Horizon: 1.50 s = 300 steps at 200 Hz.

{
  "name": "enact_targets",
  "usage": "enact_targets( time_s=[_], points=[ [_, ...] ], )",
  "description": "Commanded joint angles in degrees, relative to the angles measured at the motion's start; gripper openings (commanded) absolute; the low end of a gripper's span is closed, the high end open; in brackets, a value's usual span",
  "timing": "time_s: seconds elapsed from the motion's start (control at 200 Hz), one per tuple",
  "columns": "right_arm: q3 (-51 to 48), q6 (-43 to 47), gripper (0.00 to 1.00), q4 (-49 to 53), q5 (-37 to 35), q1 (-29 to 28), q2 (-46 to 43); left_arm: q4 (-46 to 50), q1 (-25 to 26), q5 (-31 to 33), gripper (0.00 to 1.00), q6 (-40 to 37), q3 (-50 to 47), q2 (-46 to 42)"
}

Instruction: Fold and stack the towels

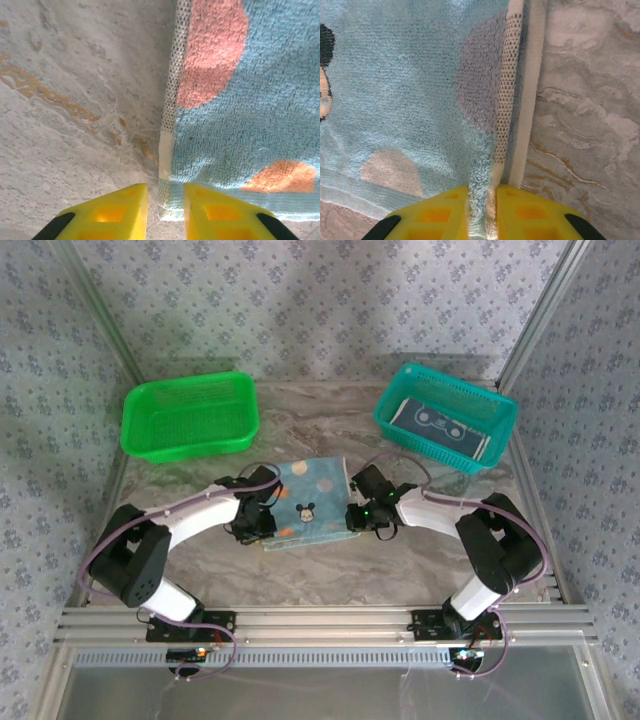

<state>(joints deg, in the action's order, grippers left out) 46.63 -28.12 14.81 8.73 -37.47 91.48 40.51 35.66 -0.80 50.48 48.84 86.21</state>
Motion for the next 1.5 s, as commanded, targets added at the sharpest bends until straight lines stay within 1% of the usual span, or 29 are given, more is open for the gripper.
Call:
enact_targets(
  time_s=[0.0,0.11,0.19,0.22,0.275,0.36,0.375,0.4,0.5,0.525,0.57,0.59,1.004,1.164,1.494],
  points=[
    [-0.4,-0.6,0.17,1.7,-1.4,-0.7,-1.7,1.6,-0.1,0.8,0.24,0.2,-1.0,-1.2],
    [-0.2,-0.6,0.12,1.9,-1.3,-0.9,-1.6,1.6,0.2,0.6,0.26,0.5,-1.2,-0.5],
    [-0.1,-0.7,0.11,2.0,-1.4,-1.1,-1.8,0.6,0.6,0.1,0.26,0.6,-1.6,-0.3],
    [-0.1,-0.8,0.09,1.9,-1.6,-1.2,-1.8,0.0,0.6,-0.3,0.25,0.6,-1.8,-0.3],
    [-0.2,-0.8,0.07,2.0,-1.8,-1.3,-2.0,-0.5,0.8,-0.4,0.20,0.8,-1.9,-0.1],
    [-0.1,-0.9,0.03,1.9,-1.9,-1.3,-2.0,-1.3,1.0,-0.6,0.16,1.0,-2.2,0.6],
    [-0.1,-0.9,0.03,1.9,-1.9,-1.4,-1.9,-1.3,1.0,-0.6,0.16,1.0,-2.2,0.7],
    [-0.2,-0.9,0.00,1.9,-1.9,-1.4,-2.0,-1.3,1.1,-0.7,0.16,1.1,-2.2,0.9],
    [-0.1,-1.0,0.00,1.9,-1.8,-1.5,-1.9,-1.3,1.2,-0.7,0.15,1.1,-2.3,1.2],
    [-0.2,-1.0,0.00,1.9,-1.8,-1.5,-1.9,-1.4,1.2,-0.7,0.12,1.1,-2.4,1.2],
    [-0.2,-1.0,0.00,1.9,-1.8,-1.5,-2.0,-1.3,1.3,-0.6,0.03,1.2,-2.4,1.0],
    [-0.1,-1.0,0.00,1.9,-1.8,-1.5,-2.1,-1.3,1.2,-0.4,0.00,1.3,-2.2,1.0],
    [1.0,-0.9,0.00,3.2,-2.7,-1.4,-4.7,3.2,1.2,3.1,0.00,1.5,0.6,-4.9],
    [0.9,-1.1,0.00,3.1,-2.3,-1.4,-4.6,2.7,1.0,2.0,0.00,1.2,0.3,-3.9],
    [2.8,-0.8,0.00,6.0,-2.2,-1.4,-7.0,6.0,1.8,1.5,0.00,2.7,2.5,-9.7]
  ],
)
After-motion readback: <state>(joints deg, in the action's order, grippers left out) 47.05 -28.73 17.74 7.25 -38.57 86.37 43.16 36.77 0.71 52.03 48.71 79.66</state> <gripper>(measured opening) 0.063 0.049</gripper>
